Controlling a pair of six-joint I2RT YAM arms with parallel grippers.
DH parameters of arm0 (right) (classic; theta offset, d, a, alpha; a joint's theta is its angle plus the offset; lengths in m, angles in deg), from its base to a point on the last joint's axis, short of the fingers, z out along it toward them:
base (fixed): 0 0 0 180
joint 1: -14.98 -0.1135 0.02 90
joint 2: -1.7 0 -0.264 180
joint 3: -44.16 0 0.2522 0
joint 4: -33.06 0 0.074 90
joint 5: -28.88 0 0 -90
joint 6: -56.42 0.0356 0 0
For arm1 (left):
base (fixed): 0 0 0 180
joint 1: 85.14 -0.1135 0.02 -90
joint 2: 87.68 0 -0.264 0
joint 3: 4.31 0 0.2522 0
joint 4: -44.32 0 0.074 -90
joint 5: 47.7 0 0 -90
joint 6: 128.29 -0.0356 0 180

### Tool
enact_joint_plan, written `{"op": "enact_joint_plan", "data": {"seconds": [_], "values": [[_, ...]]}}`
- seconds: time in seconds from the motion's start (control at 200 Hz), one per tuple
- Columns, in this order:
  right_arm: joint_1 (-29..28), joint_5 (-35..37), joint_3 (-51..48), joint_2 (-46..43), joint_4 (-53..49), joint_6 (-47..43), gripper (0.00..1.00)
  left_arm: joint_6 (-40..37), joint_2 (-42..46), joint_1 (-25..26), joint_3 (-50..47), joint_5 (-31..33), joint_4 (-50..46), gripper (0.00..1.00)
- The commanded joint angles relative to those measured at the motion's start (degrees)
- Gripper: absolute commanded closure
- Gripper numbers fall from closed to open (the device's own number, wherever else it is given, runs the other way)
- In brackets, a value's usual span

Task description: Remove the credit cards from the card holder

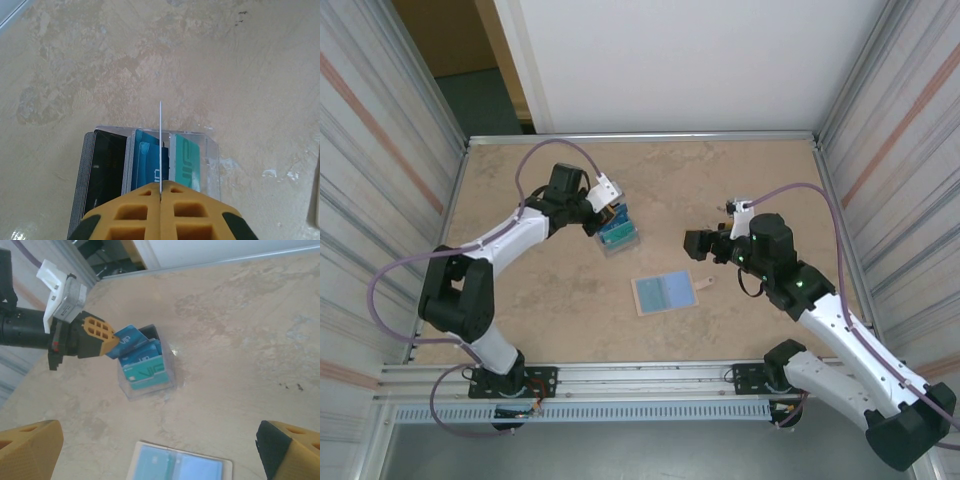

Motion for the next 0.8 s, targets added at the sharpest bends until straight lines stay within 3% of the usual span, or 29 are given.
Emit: {"op": "enact_joint_plan", "data": {"seconds": [0.0,0.797], "values": [[0.3,2.7,-0.2,-0.6,-1.3,1.3,0.01,-1.0,-1.5,-0.7,2.2,-1.0,0.4,1.0],[0.2,1.7,0.4,4.6,-1.4,2.1,0.01,-2.3,-6.6,-1.0,4.0,1.6,-2.8,1.0]]}}
